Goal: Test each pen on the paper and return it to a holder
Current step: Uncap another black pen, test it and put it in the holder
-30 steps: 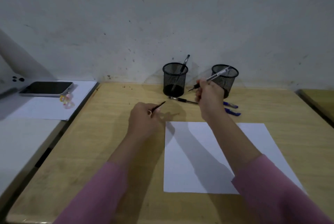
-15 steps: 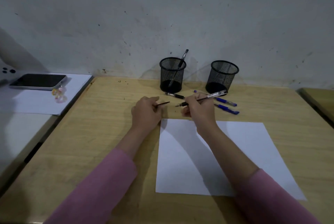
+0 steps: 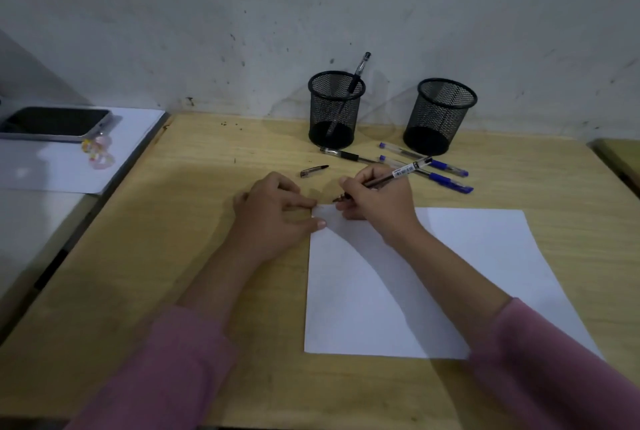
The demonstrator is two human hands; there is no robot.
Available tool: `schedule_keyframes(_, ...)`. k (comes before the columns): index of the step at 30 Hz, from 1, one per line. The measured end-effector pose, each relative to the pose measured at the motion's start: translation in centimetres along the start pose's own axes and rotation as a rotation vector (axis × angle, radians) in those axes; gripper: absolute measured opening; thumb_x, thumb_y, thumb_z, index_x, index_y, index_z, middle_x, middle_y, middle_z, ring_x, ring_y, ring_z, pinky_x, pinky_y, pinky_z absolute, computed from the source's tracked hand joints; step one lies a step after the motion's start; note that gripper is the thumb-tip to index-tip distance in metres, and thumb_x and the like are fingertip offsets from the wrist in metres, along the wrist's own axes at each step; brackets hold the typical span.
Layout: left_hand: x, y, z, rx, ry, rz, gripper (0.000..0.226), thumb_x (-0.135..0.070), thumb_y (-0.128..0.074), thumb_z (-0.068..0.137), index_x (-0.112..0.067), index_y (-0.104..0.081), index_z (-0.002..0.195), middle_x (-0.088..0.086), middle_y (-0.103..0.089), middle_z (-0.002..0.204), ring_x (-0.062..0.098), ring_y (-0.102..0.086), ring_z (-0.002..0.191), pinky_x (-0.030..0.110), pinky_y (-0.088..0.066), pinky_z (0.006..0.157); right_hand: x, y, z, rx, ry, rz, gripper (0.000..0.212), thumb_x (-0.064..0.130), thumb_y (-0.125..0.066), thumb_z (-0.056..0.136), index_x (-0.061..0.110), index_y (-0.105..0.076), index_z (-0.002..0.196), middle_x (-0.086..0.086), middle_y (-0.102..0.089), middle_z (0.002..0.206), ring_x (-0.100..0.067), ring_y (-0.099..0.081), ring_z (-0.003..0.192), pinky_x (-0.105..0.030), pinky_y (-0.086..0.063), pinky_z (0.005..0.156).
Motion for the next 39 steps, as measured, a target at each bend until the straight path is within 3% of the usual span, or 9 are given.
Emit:
schedule_keyframes(2,0.1,0.1,0.1,-0.011,-0.001,0.035,0.039,-0.055,-0.076,0.059,-0.038,-0.071,0.093,-0.014,-0.051,0.102,0.007,-0.048,0.103,0.043,-0.028,0.101,0.2,-0.1,0.2,-0.006,-0.017,-0.028,0.024,0.006,-0.073,0.079,0.007,-0.052,0.066,-0.021,-0.066,0.064,-0.023,-0.070,0.053,-0.037,-0.057,0.050)
schedule_keyframes(7,0.0,0.3,0.2,0.002,-0.037,0.081,0.040,-0.058,-0.074,0.060,-0.039,-0.071,0.095,-0.014,-0.049,0.102,0.006,-0.044,0.103,0.033,-0.019,0.088,0.6,-0.4,-0.2,-0.114,0.141,-0.115,0.022,-0.005,-0.066,0.074,0.002,-0.048,0.063,-0.032,-0.060,0.059,-0.029,-0.067,0.049,-0.034,-0.051,0.042)
schedule_keyframes(11,0.0,0.3,0.3,0.037,-0.075,0.079,0.041,-0.058,-0.074,0.059,-0.041,-0.069,0.096,-0.015,-0.049,0.102,0.004,-0.043,0.103,0.030,-0.016,0.088,0.5,-0.7,-0.3,-0.071,0.190,-0.093,0.022,-0.008,-0.062,0.076,-0.001,-0.045,0.063,-0.023,-0.054,0.052,-0.026,-0.060,0.043,-0.027,-0.047,0.037)
schedule_keyframes(18,0.3,0.4,0.6,0.028,-0.101,0.032,0.042,-0.058,-0.077,0.055,-0.041,-0.070,0.093,-0.014,-0.052,0.100,0.007,-0.047,0.099,0.046,-0.034,0.099,0.2,-1.2,0.0,-0.017,0.187,-0.090,0.018,-0.010,-0.059,0.076,-0.006,-0.046,0.065,-0.020,-0.054,0.052,-0.029,-0.058,0.045,-0.026,-0.046,0.038)
schedule_keyframes(26,0.5,0.1,0.6,0.021,-0.103,0.008,0.056,-0.077,-0.062,0.044,-0.045,-0.070,0.090,-0.017,-0.051,0.097,0.005,-0.048,0.097,0.048,-0.037,0.097,-0.1,-1.2,0.5,-0.020,0.179,-0.124,0.026,-0.009,-0.061,0.073,0.005,-0.043,0.060,-0.017,-0.052,0.049,-0.025,-0.059,0.042,-0.028,-0.047,0.038)
schedule_keyframes(30,0.6,0.0,0.5,0.010,-0.108,-0.019,0.057,-0.077,-0.060,0.044,-0.044,-0.070,0.090,-0.017,-0.051,0.096,0.004,-0.048,0.095,0.049,-0.038,0.097,-0.1,-1.1,0.5,-0.053,0.171,-0.133,0.033,-0.007,-0.061,0.072,0.012,-0.039,0.056,-0.017,-0.051,0.049,-0.024,-0.059,0.041,-0.031,-0.048,0.042)
schedule_keyframes(33,0.5,0.1,0.4,0.000,-0.128,-0.013,0.058,-0.077,-0.061,0.046,-0.042,-0.071,0.091,-0.016,-0.052,0.095,0.006,-0.049,0.095,0.050,-0.040,0.094,-0.2,-1.0,0.4,-0.036,0.151,-0.118,0.033,-0.008,-0.061,0.073,0.011,-0.038,0.058,-0.016,-0.049,0.049,-0.022,-0.057,0.040,-0.027,-0.046,0.040)
schedule_keyframes(39,0.5,0.0,0.6,0.008,-0.143,0.007,0.058,-0.077,-0.060,0.048,-0.042,-0.071,0.093,-0.015,-0.053,0.097,0.010,-0.049,0.097,0.050,-0.041,0.093,0.0,-0.9,0.3,-0.063,0.181,-0.145,0.031,-0.006,-0.062,0.073,0.010,-0.040,0.058,-0.022,-0.052,0.052,-0.021,-0.058,0.040,-0.030,-0.048,0.041)
Point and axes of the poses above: each hand's wrist, its own z-axis towards the middle knuckle, its own y-axis out of the back of the hand, x = y × z, the point moved 6 cm from there along z, towards the middle knuckle
